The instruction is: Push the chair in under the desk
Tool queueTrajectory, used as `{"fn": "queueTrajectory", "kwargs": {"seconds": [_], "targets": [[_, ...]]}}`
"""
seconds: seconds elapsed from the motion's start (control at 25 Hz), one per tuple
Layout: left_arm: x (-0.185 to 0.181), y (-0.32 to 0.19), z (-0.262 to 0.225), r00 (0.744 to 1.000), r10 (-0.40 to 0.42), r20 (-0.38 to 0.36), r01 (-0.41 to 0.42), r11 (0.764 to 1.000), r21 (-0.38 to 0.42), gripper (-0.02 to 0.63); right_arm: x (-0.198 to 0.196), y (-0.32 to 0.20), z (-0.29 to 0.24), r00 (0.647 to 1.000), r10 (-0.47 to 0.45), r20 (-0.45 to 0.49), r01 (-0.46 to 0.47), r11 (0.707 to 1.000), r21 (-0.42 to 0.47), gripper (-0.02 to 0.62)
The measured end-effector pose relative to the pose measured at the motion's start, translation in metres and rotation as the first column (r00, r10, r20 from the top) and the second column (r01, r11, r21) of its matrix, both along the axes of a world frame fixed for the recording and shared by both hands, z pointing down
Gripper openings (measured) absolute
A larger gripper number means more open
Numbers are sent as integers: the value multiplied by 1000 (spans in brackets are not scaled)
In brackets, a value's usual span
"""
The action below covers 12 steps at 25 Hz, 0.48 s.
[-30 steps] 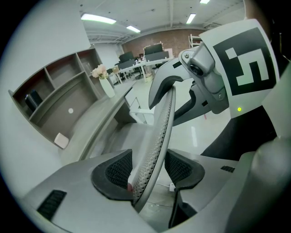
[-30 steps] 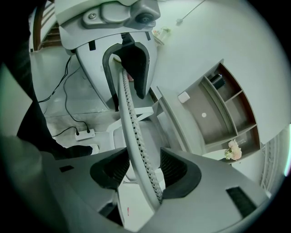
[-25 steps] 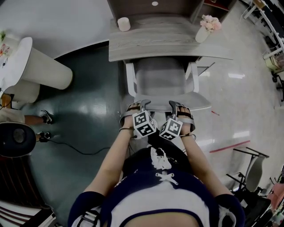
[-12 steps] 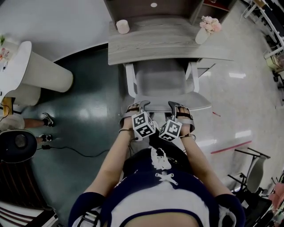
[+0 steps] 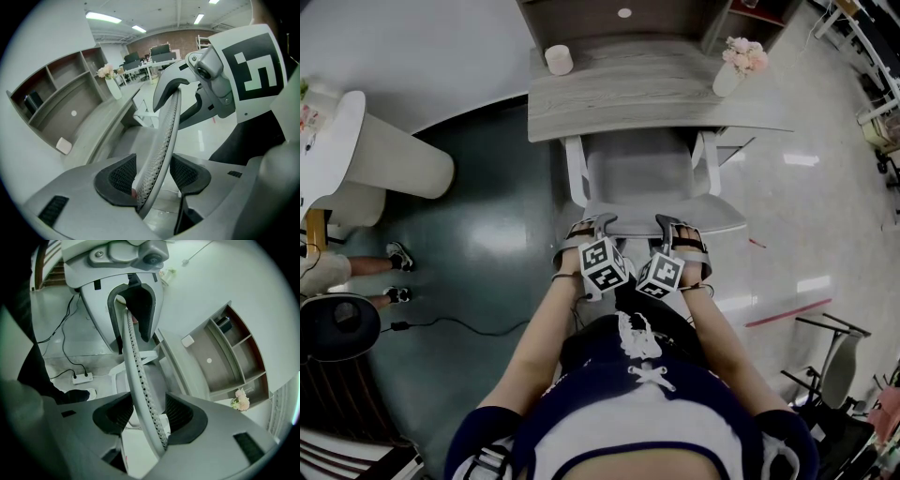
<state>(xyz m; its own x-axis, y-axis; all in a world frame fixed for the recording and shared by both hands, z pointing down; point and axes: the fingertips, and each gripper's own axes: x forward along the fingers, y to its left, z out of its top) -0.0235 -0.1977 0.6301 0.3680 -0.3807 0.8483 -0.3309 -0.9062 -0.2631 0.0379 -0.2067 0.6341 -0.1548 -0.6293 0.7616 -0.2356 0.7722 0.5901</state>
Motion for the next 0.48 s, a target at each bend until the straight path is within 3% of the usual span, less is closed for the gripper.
{"fn": "queueTrajectory", "kwargs": {"seconds": [0.48], "targets": [[-1,-7,-1,1000,3,-1,-3,1000,0,225,-2,-6,1,1000,4,-2,-4,1000,-9,190]]}}
